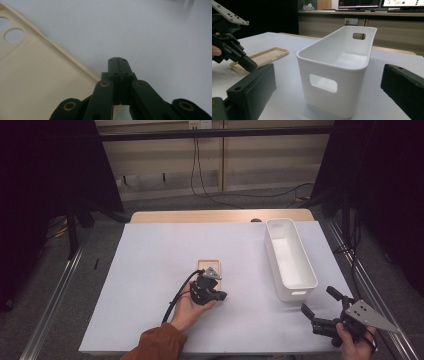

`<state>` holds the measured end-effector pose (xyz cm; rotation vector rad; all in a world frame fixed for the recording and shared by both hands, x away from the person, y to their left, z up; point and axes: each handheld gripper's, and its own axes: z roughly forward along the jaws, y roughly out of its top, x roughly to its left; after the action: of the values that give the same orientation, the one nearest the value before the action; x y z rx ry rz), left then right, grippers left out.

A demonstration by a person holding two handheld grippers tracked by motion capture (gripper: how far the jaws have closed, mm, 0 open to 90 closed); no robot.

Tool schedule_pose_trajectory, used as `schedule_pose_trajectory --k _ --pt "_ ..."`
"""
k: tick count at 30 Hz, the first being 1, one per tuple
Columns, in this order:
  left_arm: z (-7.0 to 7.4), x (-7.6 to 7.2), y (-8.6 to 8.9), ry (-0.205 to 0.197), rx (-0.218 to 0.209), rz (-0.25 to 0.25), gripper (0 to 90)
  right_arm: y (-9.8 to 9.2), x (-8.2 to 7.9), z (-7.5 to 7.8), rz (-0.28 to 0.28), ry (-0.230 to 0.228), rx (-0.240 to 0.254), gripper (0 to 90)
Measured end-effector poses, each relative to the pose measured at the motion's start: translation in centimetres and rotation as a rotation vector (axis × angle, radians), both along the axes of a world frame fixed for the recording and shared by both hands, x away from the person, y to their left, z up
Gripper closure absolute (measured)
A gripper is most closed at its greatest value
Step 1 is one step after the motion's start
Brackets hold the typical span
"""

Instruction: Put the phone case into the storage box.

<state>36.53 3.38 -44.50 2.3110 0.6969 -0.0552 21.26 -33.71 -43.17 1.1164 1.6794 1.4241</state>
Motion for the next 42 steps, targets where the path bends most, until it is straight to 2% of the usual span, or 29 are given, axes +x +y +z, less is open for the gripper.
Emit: schedule_pose_trajectory --k 7,15,28,42 --pt "0.1 -0.2 0.7 0.003 0.013 0.007 90.0 0.0 0.0 0.0 -0.001 0.0 0.0 0.0" --pt "-0.3 -0.8 1.9 0.014 -0.017 0.02 90.0 0.0 0.0 0.0 -0.004 0.001 -0.002 0.0" --pt "-0.3 -1.3 3.0 0.004 0.019 0.014 90.0 0.0 0.0 0.0 -0.005 -0.001 -0.002 0.0" --pt "-0.5 -1.4 4.0 0.011 -0.008 0.024 90.0 0.0 0.0 -0.1 -0.005 0.002 -0.003 0.0"
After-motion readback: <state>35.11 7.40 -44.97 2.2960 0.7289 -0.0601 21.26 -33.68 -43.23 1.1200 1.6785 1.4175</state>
